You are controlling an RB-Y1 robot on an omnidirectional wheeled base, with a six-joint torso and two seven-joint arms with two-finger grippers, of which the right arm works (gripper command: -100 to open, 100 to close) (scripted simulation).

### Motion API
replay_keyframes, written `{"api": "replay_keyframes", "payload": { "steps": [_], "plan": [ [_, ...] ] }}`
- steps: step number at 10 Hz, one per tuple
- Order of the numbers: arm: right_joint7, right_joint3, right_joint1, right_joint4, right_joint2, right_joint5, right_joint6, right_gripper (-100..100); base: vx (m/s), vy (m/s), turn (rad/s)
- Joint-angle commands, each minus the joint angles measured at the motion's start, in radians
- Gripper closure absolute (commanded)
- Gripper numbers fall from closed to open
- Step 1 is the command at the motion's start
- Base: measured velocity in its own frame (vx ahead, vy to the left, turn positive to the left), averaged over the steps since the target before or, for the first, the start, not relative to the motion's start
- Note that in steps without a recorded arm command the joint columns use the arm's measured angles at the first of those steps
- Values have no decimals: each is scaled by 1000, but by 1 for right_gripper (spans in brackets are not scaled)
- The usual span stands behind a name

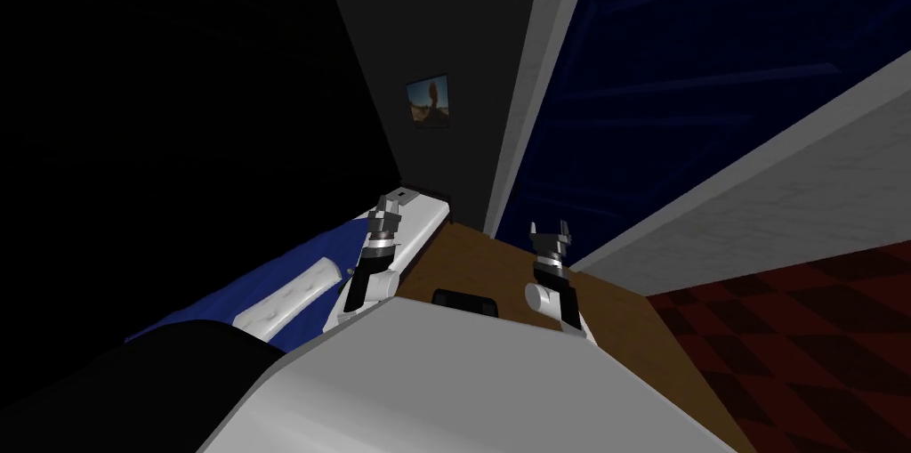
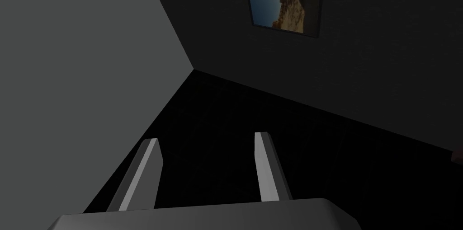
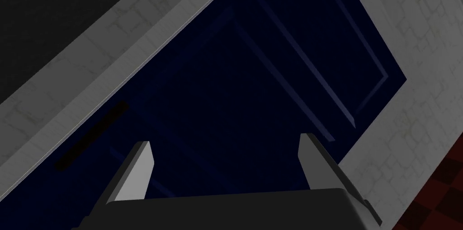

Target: Pull the door open

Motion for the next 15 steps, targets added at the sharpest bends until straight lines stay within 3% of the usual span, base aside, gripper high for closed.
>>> {"api": "replay_keyframes", "payload": {
  "steps": [1, 15],
  "plan": [
    [-36, 1, -8, 44, -6, -22, -20, -100, 88, -16, 83],
    [-326, -5, -109, 399, -40, -221, -142, -100, 94, -34, 87]
  ]
}}
